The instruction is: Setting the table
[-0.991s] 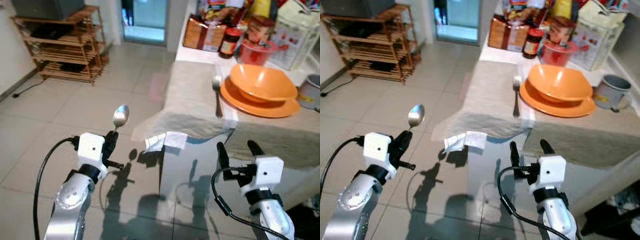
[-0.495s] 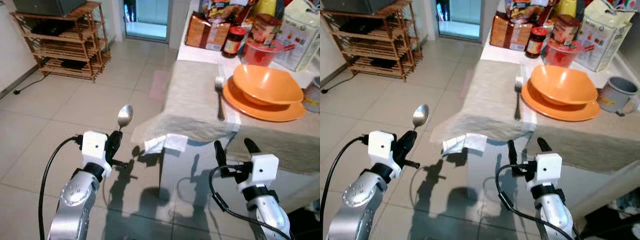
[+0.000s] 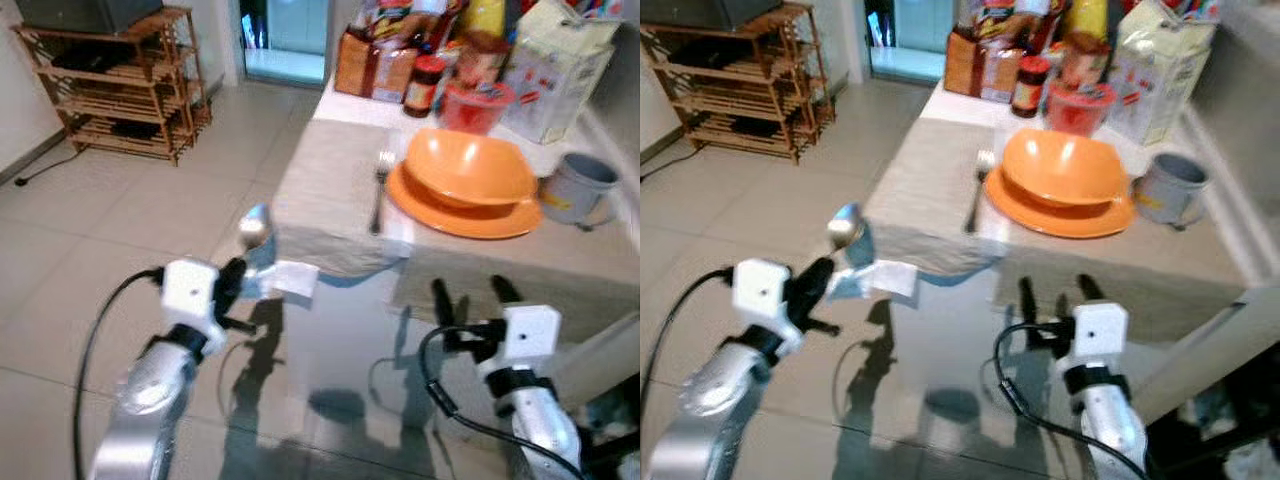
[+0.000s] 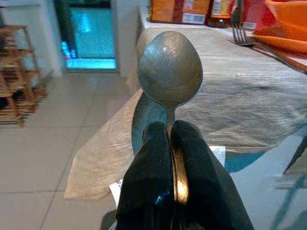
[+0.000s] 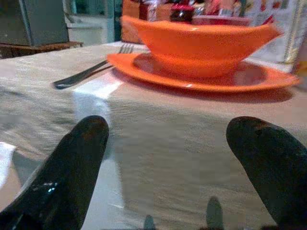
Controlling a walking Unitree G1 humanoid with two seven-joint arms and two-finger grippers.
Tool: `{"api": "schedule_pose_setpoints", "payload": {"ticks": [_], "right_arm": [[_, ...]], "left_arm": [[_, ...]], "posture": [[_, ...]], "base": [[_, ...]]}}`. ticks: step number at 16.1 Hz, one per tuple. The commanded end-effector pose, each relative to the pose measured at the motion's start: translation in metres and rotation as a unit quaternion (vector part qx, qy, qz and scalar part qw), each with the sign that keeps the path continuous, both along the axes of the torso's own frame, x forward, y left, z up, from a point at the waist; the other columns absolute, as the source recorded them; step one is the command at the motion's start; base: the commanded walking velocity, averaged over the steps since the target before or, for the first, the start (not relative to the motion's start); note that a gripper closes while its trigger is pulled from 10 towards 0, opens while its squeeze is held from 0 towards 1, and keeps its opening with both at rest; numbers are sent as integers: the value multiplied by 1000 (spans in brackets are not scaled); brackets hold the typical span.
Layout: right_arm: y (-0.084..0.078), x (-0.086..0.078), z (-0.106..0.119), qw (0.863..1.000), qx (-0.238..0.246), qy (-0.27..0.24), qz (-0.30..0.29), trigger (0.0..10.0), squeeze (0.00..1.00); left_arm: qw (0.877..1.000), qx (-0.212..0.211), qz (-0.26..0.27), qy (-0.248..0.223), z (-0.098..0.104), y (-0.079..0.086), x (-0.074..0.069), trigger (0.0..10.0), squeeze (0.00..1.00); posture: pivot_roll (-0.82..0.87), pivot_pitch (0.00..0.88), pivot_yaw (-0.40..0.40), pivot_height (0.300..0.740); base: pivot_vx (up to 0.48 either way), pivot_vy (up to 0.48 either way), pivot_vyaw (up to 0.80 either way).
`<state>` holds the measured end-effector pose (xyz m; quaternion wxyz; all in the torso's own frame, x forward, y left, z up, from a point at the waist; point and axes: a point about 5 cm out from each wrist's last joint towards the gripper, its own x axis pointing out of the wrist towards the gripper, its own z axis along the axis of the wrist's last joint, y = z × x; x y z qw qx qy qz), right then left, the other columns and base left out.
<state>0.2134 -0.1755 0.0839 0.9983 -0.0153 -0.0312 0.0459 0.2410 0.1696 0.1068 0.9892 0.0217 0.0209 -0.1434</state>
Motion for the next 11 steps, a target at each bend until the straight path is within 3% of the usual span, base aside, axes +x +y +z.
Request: {"api": "schedule_pose_setpoints", "payload": {"ticks": [1, 8, 11], "right_arm": [[-7, -1, 1, 1000, -9, 5, -11, 10000, 0], [-4, -2, 7, 1000, -17, 7, -20, 10000, 0], [-6, -2, 6, 999, -17, 14, -23, 10000, 0]], "left_arm": [[1000, -6, -16, -14, 7, -8, 0, 0, 0], [999, -4, -35, -22, 15, -14, 3, 0, 0], [999, -5, -38, -22, 15, -16, 4, 0, 0]], "posture": [[-104, 0, -3, 740], [-107, 0, 3, 740], [-113, 0, 6, 740]], "base": [[0, -480, 0], [0, -480, 0], [0, -480, -642]]}}
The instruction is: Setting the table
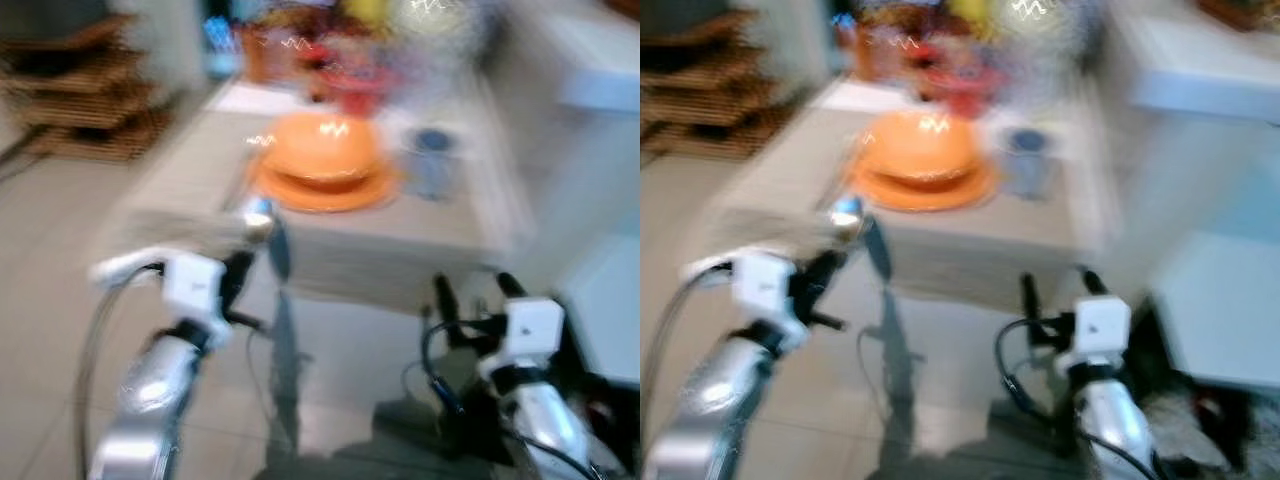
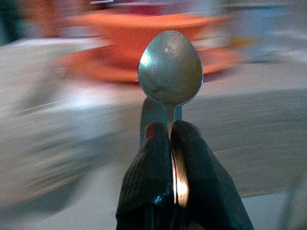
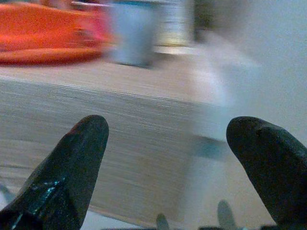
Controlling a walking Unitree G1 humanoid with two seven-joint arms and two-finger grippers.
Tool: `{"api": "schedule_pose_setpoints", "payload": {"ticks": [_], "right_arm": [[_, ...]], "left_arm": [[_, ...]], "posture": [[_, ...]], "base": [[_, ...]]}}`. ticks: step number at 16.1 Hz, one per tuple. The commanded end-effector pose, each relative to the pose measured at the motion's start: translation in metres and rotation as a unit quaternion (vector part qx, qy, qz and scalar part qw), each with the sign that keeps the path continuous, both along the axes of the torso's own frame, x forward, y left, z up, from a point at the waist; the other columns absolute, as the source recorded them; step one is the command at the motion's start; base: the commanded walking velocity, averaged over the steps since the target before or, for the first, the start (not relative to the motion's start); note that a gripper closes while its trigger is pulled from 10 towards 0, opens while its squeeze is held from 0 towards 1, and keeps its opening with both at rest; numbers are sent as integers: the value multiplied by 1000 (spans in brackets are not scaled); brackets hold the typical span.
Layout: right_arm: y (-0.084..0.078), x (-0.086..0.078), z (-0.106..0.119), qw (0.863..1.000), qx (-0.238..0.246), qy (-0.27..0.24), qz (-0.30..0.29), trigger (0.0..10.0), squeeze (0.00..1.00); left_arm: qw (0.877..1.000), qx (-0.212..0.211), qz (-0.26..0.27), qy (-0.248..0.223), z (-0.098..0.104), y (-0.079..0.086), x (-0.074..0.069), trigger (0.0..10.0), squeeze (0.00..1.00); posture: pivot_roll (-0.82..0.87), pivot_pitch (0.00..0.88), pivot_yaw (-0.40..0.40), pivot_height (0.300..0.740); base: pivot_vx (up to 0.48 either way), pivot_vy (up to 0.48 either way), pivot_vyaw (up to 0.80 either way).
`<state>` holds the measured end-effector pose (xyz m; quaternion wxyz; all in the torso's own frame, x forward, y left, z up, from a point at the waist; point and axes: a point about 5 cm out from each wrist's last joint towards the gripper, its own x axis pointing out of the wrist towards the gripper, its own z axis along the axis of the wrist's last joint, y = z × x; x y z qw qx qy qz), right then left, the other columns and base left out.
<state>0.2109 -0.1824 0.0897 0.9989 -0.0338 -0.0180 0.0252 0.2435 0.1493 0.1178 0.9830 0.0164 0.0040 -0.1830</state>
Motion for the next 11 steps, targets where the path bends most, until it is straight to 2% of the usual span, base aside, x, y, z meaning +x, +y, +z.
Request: {"api": "schedule_pose_setpoints", "payload": {"ticks": [1, 11], "right_arm": [[1, 0, 1, 1000, -1, -3, -1, 10000, 4], [-6, 4, -9, 1000, -8, 5, -4, 10000, 0]], "left_arm": [[1000, 2, 1, -7, 5, 4, 2, 0, 0], [1000, 11, -4, -15, 4, 4, 4, 0, 0]], "posture": [[-113, 0, 6, 740], [-106, 0, 4, 740]], "base": [[0, -480, -575], [0, -471, 0]]}}
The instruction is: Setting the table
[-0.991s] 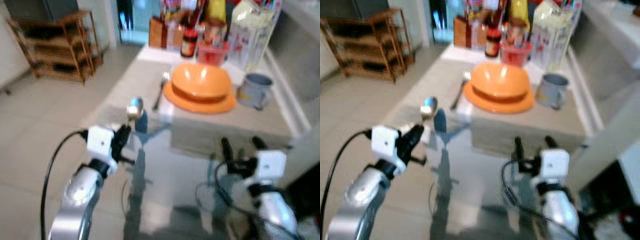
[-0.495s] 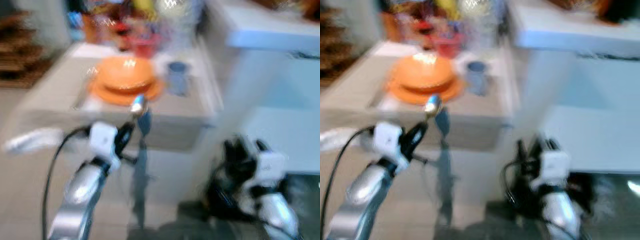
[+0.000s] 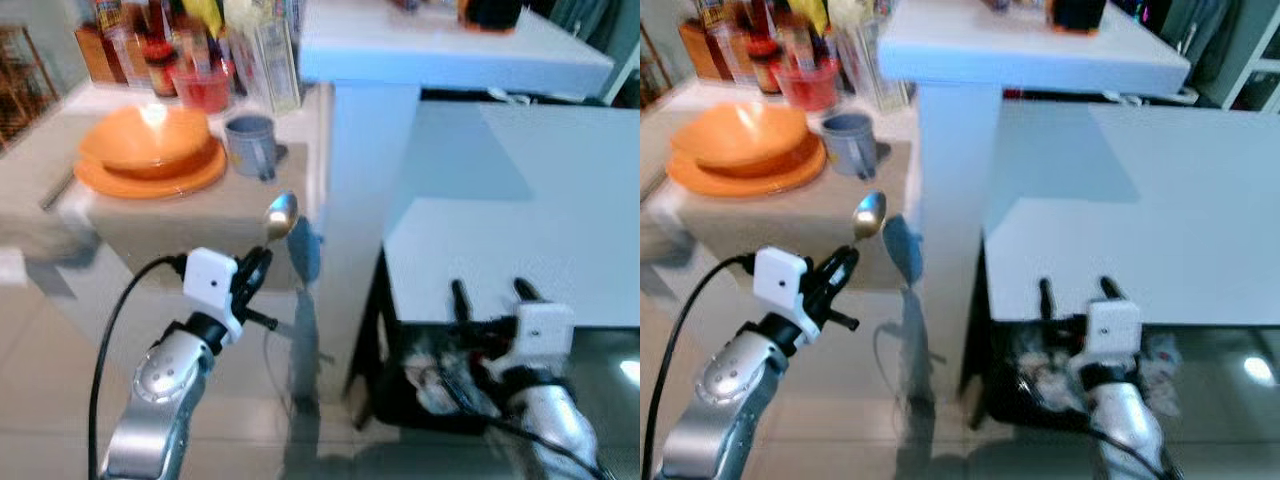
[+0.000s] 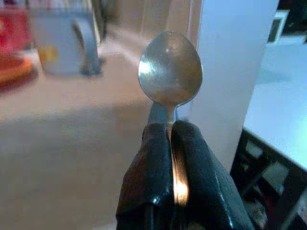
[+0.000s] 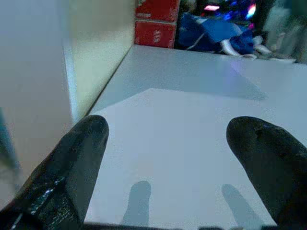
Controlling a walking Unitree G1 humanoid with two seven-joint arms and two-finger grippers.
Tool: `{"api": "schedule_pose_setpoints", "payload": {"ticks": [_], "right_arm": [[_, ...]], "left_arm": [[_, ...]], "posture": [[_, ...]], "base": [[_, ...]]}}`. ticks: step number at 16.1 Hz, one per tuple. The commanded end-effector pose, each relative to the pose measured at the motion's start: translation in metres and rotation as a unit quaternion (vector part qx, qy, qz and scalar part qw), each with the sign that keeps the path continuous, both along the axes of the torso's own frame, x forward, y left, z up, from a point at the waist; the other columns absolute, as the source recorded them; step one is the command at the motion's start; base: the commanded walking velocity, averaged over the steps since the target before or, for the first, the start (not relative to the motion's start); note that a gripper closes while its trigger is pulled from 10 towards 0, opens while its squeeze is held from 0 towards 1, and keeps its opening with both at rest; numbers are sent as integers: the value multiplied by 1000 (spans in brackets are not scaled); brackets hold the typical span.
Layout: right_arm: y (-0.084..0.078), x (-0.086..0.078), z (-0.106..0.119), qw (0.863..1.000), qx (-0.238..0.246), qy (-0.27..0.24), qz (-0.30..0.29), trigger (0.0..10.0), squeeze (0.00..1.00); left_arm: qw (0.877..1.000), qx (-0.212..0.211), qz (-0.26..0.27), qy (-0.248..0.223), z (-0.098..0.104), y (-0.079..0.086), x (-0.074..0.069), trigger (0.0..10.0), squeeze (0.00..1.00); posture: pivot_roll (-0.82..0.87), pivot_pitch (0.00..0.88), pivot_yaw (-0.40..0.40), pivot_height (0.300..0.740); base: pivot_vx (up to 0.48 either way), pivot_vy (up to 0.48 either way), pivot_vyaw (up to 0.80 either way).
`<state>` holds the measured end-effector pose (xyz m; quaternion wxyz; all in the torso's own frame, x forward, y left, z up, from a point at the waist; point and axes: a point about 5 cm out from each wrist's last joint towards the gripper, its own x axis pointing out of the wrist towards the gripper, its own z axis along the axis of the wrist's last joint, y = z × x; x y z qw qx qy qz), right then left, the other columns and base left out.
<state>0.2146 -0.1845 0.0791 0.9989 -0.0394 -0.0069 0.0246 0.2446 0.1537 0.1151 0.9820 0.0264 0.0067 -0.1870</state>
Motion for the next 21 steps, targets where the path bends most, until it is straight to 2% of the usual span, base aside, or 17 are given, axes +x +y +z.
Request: {"api": "schedule_pose_setpoints", "payload": {"ticks": [1, 5, 11, 16, 21], "right_arm": [[-4, 1, 2, 1000, -3, -7, -3, 10000, 0], [-5, 3, 0, 1000, -5, -10, -1, 10000, 0], [-2, 0, -3, 1000, -2, -7, -2, 10000, 0], [5, 1, 8, 1000, -4, -20, 2, 10000, 0], [6, 2, 8, 1000, -3, -18, 2, 10000, 0]], "left_arm": [[1000, 1, 1, -16, 7, 0, 3, 0, 0], [1000, 10, 0, -18, 8, 0, 13, 0, 0], [1000, 17, -2, -4, 3, 2, 16, 0, 0], [1000, 26, -1, 0, 1, 3, 24, 0, 0], [1000, 31, 2, -5, 1, 6, 28, 0, 0]], "posture": [[-105, 0, 4, 740], [-108, 0, 13, 740], [-119, 0, 21, 740], [-127, 0, 23, 740], [-123, 0, 31, 740]], "base": [[0, -469, 0], [0, -480, 0], [0, -480, 0], [0, -480, 0], [65, -384, 0]]}}
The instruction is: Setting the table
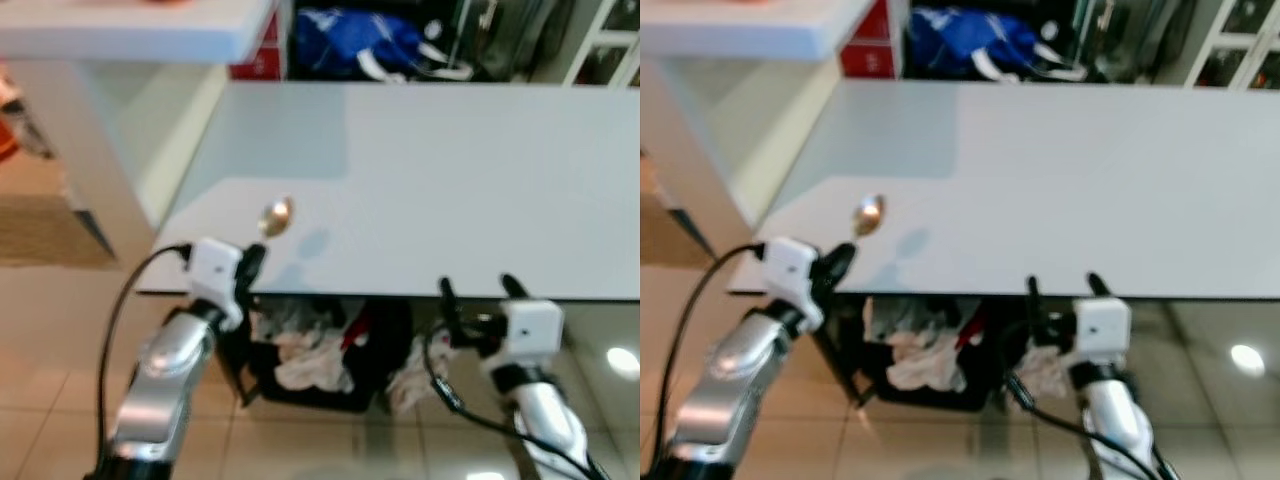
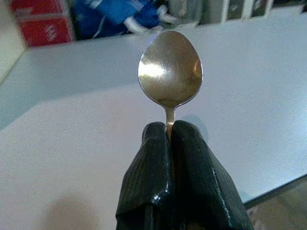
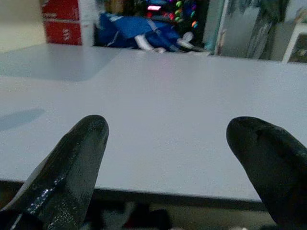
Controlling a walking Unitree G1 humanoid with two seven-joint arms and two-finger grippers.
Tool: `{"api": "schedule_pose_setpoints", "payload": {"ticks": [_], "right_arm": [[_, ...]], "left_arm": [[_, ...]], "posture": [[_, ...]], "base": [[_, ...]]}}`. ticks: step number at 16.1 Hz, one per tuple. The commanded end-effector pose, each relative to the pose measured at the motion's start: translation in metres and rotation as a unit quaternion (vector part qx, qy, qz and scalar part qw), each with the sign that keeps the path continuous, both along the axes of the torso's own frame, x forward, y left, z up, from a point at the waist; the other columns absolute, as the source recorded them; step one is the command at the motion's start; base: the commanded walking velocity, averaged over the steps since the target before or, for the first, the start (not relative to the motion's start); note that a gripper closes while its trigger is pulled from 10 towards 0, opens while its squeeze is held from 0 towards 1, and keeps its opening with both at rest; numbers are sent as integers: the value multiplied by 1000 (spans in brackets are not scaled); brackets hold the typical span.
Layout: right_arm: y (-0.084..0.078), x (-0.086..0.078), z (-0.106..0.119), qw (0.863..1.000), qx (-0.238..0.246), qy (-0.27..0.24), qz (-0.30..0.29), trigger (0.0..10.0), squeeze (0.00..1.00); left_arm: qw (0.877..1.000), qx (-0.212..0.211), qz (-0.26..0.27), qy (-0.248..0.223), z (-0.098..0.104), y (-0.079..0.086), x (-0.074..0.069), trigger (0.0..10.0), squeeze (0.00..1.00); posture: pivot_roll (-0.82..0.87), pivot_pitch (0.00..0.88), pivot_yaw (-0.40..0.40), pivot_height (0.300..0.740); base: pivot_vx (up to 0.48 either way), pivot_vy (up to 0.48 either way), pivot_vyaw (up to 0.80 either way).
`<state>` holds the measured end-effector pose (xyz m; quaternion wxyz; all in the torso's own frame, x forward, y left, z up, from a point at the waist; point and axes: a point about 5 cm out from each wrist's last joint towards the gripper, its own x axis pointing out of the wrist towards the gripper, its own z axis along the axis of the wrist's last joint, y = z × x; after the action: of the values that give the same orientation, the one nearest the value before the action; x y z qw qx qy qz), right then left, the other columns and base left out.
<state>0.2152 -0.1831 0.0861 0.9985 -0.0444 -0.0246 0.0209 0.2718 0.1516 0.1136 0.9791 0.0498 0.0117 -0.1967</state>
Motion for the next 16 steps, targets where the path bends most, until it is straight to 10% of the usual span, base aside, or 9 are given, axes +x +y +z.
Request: {"api": "schedule_pose_setpoints", "payload": {"ticks": [1, 16], "right_arm": [[4, 2, -1, 1000, 2, 3, 4, 10000, 0], [-3, 4, 9, 999, -22, -31, -15, 10000, 0]], "left_arm": [[1000, 9, 11, -8, 3, 8, 2, 0, 0], [1000, -9, 10, -3, 5, -4, 4, 0, 0]], "posture": [[-122, 0, 32, 740], [-120, 0, 24, 740]], "base": [[0, 0, 0], [384, 0, 0]]}}
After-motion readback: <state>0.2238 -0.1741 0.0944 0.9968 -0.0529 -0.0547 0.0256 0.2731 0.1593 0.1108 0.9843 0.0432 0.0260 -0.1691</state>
